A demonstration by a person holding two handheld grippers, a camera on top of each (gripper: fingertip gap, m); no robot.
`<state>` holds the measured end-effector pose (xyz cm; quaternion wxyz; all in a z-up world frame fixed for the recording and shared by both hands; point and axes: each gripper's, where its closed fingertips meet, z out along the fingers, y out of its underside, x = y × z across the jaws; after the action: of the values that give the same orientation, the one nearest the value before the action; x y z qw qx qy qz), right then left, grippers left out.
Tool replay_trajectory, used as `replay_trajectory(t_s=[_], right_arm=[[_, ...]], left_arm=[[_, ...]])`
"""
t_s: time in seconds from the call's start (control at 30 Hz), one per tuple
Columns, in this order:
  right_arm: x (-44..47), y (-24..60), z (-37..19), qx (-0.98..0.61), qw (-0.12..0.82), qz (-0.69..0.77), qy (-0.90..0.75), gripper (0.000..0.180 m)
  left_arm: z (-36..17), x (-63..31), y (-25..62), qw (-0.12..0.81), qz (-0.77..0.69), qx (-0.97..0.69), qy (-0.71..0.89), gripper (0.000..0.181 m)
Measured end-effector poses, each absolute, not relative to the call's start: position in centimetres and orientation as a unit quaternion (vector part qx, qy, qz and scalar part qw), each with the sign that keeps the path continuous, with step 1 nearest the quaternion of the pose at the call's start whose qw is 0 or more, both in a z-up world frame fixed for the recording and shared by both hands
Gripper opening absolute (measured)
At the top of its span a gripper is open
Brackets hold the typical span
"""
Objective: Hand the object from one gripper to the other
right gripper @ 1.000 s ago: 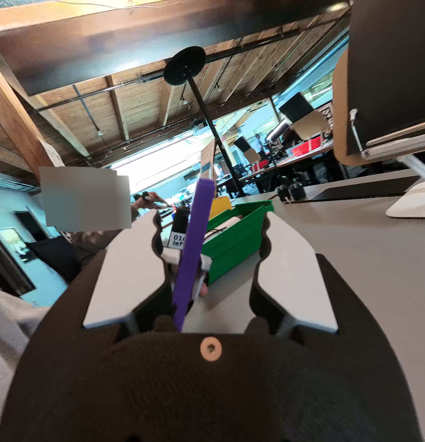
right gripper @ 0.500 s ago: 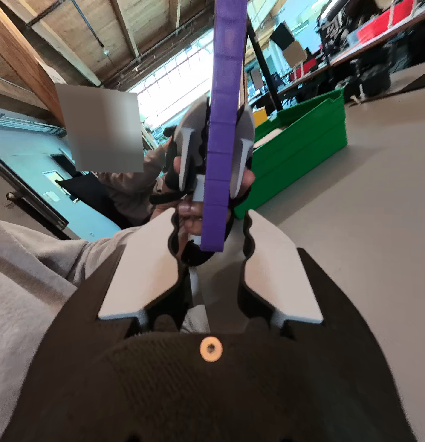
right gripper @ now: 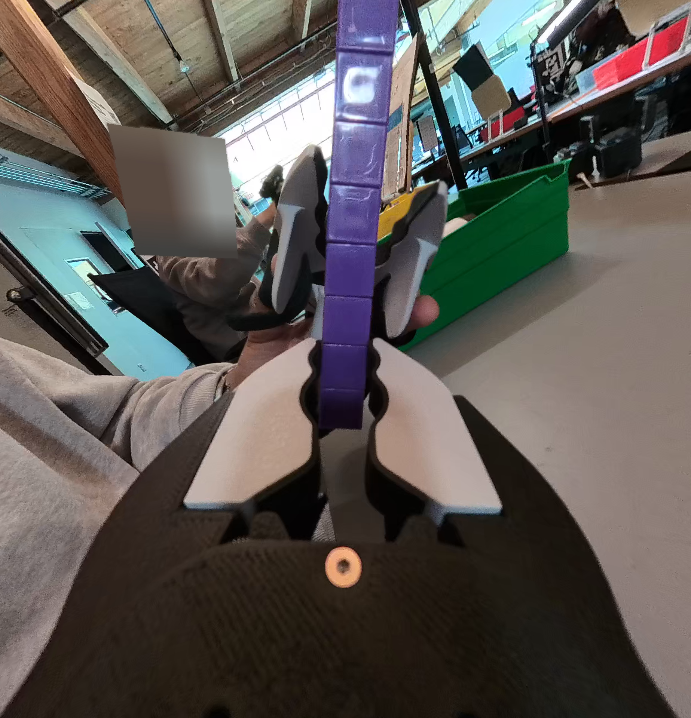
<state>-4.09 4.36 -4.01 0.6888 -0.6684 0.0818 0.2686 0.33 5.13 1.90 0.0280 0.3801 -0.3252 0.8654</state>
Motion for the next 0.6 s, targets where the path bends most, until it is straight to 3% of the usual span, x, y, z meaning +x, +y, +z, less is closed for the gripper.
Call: replay_trajectory(t_s=[0.4,0.6], right_arm=[[-2.2,3.3,-3.3,-0.654,0.707,0.252,0.09,0.022],[-0.4,3.6,-4.4,-0.679,0.704,0.165,0.128,0.022]], left_arm=[[1.4,0.7,6.1,-0.005,0.854,0.395,-0.34,0.055],[-0.8,1.2,5.0,-0.045,0.793,0.446,-0.414,0.026]])
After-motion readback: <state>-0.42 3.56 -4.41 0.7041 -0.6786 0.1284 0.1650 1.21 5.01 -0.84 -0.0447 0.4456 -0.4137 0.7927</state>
